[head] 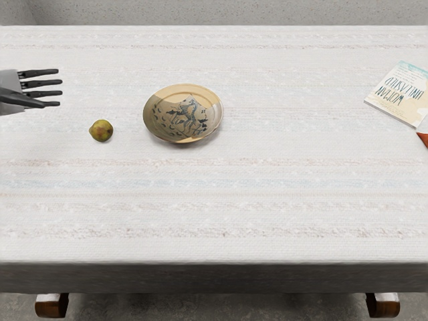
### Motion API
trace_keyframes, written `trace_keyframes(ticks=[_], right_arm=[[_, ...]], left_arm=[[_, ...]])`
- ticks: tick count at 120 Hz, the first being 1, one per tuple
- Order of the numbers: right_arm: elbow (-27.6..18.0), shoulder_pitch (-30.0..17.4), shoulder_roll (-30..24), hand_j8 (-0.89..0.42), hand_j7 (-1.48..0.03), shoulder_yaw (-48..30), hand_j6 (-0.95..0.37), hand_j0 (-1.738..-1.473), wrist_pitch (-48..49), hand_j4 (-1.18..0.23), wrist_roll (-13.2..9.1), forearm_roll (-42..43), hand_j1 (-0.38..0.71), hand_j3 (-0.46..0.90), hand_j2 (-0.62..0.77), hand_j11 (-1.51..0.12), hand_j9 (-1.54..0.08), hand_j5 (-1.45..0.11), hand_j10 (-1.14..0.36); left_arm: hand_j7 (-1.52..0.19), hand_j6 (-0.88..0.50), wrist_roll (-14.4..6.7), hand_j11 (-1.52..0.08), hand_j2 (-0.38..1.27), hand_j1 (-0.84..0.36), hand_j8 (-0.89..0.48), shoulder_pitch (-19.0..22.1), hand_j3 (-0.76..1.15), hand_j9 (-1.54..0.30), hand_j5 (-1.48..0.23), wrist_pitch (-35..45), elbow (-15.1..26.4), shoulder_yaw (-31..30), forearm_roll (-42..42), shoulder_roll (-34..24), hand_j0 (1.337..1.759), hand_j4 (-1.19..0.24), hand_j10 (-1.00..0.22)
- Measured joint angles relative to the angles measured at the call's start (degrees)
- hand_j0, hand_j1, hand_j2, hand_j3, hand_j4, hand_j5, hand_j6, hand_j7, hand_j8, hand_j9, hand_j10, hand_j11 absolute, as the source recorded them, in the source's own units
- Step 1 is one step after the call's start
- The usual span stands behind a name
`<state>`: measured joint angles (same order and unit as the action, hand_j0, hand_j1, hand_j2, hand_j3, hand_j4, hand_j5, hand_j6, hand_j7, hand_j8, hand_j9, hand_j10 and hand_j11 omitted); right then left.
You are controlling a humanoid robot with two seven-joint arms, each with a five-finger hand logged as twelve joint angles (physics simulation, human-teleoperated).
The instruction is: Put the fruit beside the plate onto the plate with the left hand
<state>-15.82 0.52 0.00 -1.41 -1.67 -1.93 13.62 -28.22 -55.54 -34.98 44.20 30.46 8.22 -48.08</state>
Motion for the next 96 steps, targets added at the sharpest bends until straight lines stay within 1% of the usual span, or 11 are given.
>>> trace_keyframes(ticks=[14, 22, 33, 41, 52, 60, 69, 77, 83, 92, 96], right_arm=[[0.0, -0.01, 0.0, 0.0, 0.0, 0.0, 0.0, -1.658, 0.0, 0.0, 0.0, 0.0, -0.35, 0.0, 0.0, 0.0, 0.0, 0.0, 0.0], [0.0, 0.0, 0.0, 0.0, 0.0, 0.0, 0.0, -1.658, 0.0, 0.0, 0.0, 0.0, -0.35, 0.0, 0.0, 0.0, 0.0, 0.0, 0.0], [0.0, 0.01, 0.0, 0.0, 0.0, 0.0, 0.0, -1.658, 0.0, 0.0, 0.0, 0.0, -0.35, 0.0, 0.0, 0.0, 0.0, 0.0, 0.0], [0.0, 0.02, 0.0, 0.0, 0.0, 0.0, 0.0, -1.658, 0.0, 0.0, 0.0, 0.0, -0.35, 0.0, 0.0, 0.0, 0.0, 0.0, 0.0], [0.0, 0.05, 0.0, 0.0, 0.0, 0.0, 0.0, -1.658, 0.0, 0.0, 0.0, 0.0, -0.35, 0.0, 0.0, 0.0, 0.0, 0.0, 0.0], [0.0, 0.07, 0.0, 0.0, 0.0, 0.0, 0.0, -1.658, 0.0, 0.0, 0.0, 0.0, -0.35, 0.0, 0.0, 0.0, 0.0, 0.0, 0.0], [0.0, 0.09, 0.0, 0.0, 0.0, 0.0, 0.0, -1.658, 0.0, 0.0, 0.0, 0.0, -0.35, 0.0, 0.0, 0.0, 0.0, 0.0, 0.0], [0.0, 0.09, 0.0, 0.0, 0.0, 0.0, 0.0, -1.658, 0.0, 0.0, 0.0, 0.0, -0.35, 0.0, 0.0, 0.0, 0.0, 0.0, 0.0], [0.0, 0.1, 0.0, 0.0, 0.0, 0.0, 0.0, -1.658, 0.0, 0.0, 0.0, 0.0, -0.35, 0.0, 0.0, 0.0, 0.0, 0.0, 0.0], [0.0, 0.1, 0.0, 0.0, 0.0, 0.0, 0.0, -1.658, 0.0, 0.0, 0.0, 0.0, -0.35, 0.0, 0.0, 0.0, 0.0, 0.0, 0.0], [0.0, 0.1, 0.0, 0.0, 0.0, 0.0, 0.0, -1.658, 0.0, 0.0, 0.0, 0.0, -0.35, 0.0, 0.0, 0.0, 0.0, 0.0, 0.0]], left_arm=[[-0.06, -0.05, -0.09, -0.06, 0.01, 0.29, -0.05, -0.22, 0.0, -0.06, -0.06, -0.04, 0.0, -0.57, -0.66, 1.43, 1.658, -0.05, -0.05], [-0.06, -0.04, -0.21, -0.06, 0.01, 0.29, -0.04, -2.64, 0.0, -0.06, -0.06, -0.06, -0.12, -0.93, -4.58, 3.95, 1.658, -0.05, -0.05], [-0.06, -0.05, -0.48, -0.06, 0.01, 0.29, -0.05, -7.17, 0.0, -0.06, -0.06, -0.05, -0.74, -1.2, -15.68, 8.18, 1.658, -0.05, -0.05], [-0.06, -0.05, -0.72, -0.06, 0.01, 0.29, -0.05, -11.29, 0.0, -0.06, -0.06, -0.05, -0.82, -1.87, -26.88, 13.78, 1.658, -0.05, -0.05], [-0.07, -0.05, -0.88, -0.07, 0.01, 0.29, -0.05, -13.92, 0.0, -0.07, -0.07, -0.04, -0.52, -4.44, -41.02, 17.86, 1.658, -0.05, -0.05], [-0.07, -0.06, -0.89, -0.07, 0.01, 0.28, -0.06, -13.83, 0.0, -0.07, -0.07, 1.8, 0.56, -7.34, -49.38, 19.56, 1.658, -0.06, -0.06], [-0.08, -0.06, -0.77, -0.08, 0.01, 0.28, -0.06, -13.41, 0.0, -0.08, -0.08, 6.86, 3.29, -10.12, -56.26, 19.6, 1.658, -0.06, -0.06], [-0.09, -0.07, -0.68, -0.09, 0.01, 0.27, -0.07, -11.22, 0.0, -0.09, -0.09, 12.83, 5.62, -11.45, -61.55, 19.75, 1.658, -0.07, -0.07], [-0.09, -0.08, -0.3, -0.09, 0.02, 0.26, -0.08, -10.5, 0.0, -0.09, -0.09, 16.95, 6.99, -12.11, -64.74, 19.78, 1.658, -0.08, -0.07], [-0.1, -0.08, 0.99, -0.1, 0.02, 0.26, -0.08, -10.53, 0.0, -0.1, -0.1, 21.95, 8.13, -14.12, -67.83, 19.82, 1.658, -0.08, -0.08], [-0.1, -0.08, 1.41, -0.1, 0.02, 0.26, -0.08, -10.47, 0.0, -0.1, -0.1, 24.24, 8.4, -14.88, -68.67, 20.98, 1.658, -0.08, -0.08]])
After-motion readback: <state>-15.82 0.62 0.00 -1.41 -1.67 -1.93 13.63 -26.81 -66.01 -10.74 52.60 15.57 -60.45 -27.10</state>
